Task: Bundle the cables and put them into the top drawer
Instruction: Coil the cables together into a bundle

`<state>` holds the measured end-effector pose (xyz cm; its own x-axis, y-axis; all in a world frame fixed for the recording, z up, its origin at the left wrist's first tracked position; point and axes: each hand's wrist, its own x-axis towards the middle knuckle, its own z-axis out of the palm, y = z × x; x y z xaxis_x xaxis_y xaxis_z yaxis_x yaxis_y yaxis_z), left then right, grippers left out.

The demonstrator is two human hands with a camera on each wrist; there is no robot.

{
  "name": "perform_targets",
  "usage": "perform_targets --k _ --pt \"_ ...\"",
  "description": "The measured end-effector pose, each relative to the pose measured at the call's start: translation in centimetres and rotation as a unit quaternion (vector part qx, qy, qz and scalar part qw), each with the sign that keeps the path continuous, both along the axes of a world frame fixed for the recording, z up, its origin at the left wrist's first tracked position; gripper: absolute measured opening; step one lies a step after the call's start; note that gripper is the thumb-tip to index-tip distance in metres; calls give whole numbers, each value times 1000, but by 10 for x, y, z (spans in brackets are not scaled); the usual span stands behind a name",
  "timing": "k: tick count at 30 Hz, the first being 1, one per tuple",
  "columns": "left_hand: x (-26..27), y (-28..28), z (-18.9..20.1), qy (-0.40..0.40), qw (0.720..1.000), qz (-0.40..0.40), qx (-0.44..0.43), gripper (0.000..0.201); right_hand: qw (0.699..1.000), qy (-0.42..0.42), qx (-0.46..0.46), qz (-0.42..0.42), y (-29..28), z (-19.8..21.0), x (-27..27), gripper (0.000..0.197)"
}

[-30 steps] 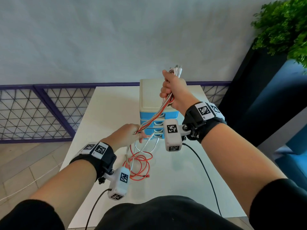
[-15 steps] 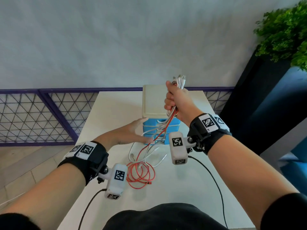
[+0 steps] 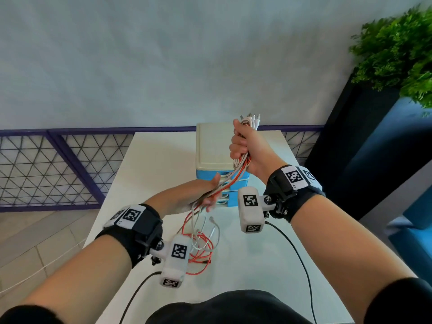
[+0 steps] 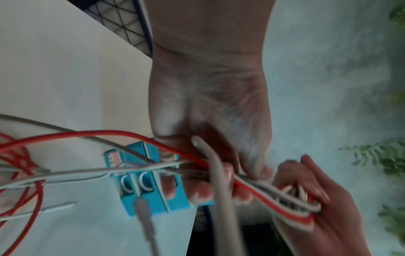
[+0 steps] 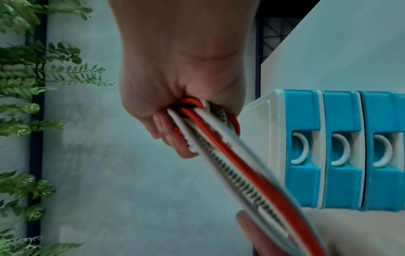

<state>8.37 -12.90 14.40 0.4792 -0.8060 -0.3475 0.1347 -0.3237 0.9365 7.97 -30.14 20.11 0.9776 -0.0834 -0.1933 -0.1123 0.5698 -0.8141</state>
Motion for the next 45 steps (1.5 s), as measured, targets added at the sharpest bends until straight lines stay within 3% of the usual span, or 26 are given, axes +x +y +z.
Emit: perform_targets --k 2,6,10,13,17,22,25,28,31,34,36,39,45 --pt "8 6 1 26 1000 -10 3 49 1000 0 3 7 -3 -4 -1 35" --pt "23 20 1 -49 996 -42 63 35 999 -2 4 31 -6 -6 -2 34" --pt "35 17 8 -242 962 58 111 18 986 9 -157 56 -1 -11 -2 24" --pt "38 11 22 -331 933 116 77 18 963 24 -258 77 3 -13 -2 20" --pt "34 6 33 -423 893 147 50 11 962 43 -190 190 4 -16 -6 29" --pt "27 -2 34 -443 882 160 10 9 946 54 -82 310 7 -14 -14 34" --pt "27 -3 32 -446 882 153 -1 16 943 60 -103 312 5 -15 -15 34" --pt "29 -2 29 -455 880 139 7 13 943 55 -171 281 3 -19 -15 20" --pt "32 -5 28 -363 916 171 26 29 937 38 -210 277 -1 -23 -13 9" --pt "34 -4 30 -170 964 201 35 34 936 37 -237 259 -7 -24 -13 5" --pt "34 -1 30 -29 985 171 13 27 931 29 -257 257 -8 -25 -14 5" --pt "34 2 30 92 986 138 -11 32 932 24 -264 246 -6 -25 -13 6" --pt "29 5 33 154 982 113 -10 32 931 12 -295 214 -4 -30 -5 14"
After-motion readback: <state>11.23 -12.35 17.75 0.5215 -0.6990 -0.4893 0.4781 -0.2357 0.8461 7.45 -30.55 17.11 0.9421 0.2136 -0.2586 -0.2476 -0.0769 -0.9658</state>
